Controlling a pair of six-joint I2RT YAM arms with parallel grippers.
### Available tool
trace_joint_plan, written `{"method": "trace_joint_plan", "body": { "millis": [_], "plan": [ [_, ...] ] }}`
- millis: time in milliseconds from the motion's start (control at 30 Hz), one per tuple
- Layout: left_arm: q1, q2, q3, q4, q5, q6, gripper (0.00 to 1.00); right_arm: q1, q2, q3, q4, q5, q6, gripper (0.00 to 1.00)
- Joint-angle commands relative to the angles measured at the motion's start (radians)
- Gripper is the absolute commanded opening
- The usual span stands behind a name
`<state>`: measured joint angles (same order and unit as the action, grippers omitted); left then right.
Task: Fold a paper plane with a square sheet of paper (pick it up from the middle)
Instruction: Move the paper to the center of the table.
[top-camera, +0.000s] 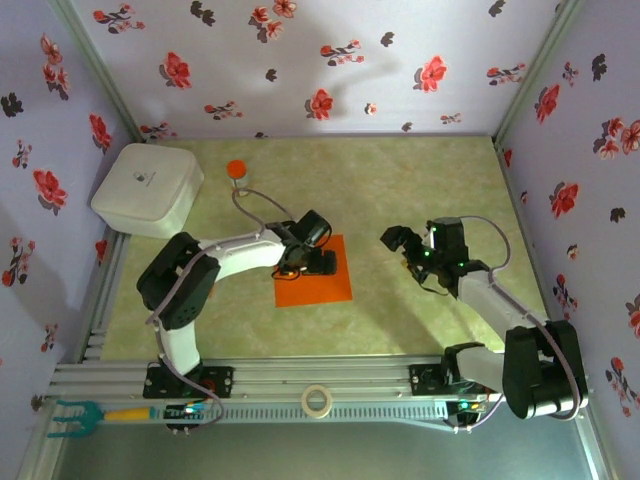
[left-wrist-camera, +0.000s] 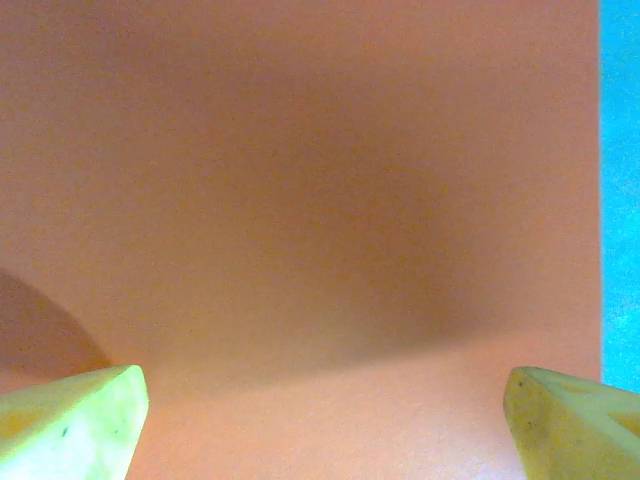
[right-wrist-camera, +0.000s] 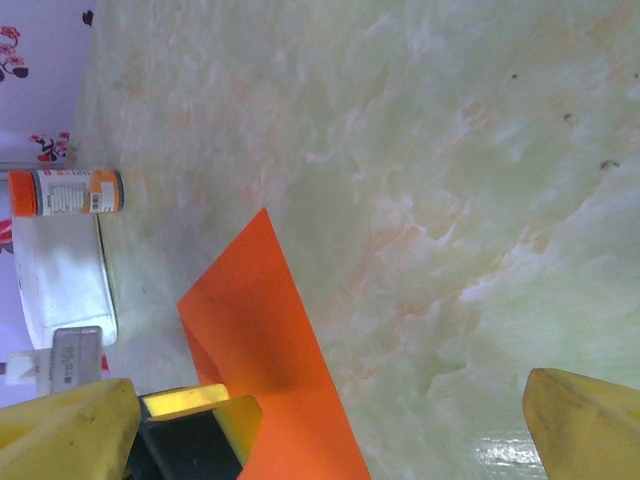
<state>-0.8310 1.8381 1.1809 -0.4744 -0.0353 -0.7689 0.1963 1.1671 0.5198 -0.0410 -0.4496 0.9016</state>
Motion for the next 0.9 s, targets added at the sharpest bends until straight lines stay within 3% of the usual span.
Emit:
{"method": "trace_joint_plan", "body": {
  "millis": [0,300,867],
  "plan": [
    [0.006,-0.01,0.107,-0.153,-0.113,-0.002,0.93,0.021,0.007,0.031,-0.073,0.029,-0.026,0.99],
    [-0.005,0.117,0.32,-0.372,-0.129,-0.033,0.94,0.055,0.009,0.107,-0.206,0.08,-0.1,0.99],
    [-0.011,0.235,0.389,-0.395,-0.078,-0.123,1.0,0.057,0.051,0.129,-0.214,0.049,-0.111,0.99]
  ]
}}
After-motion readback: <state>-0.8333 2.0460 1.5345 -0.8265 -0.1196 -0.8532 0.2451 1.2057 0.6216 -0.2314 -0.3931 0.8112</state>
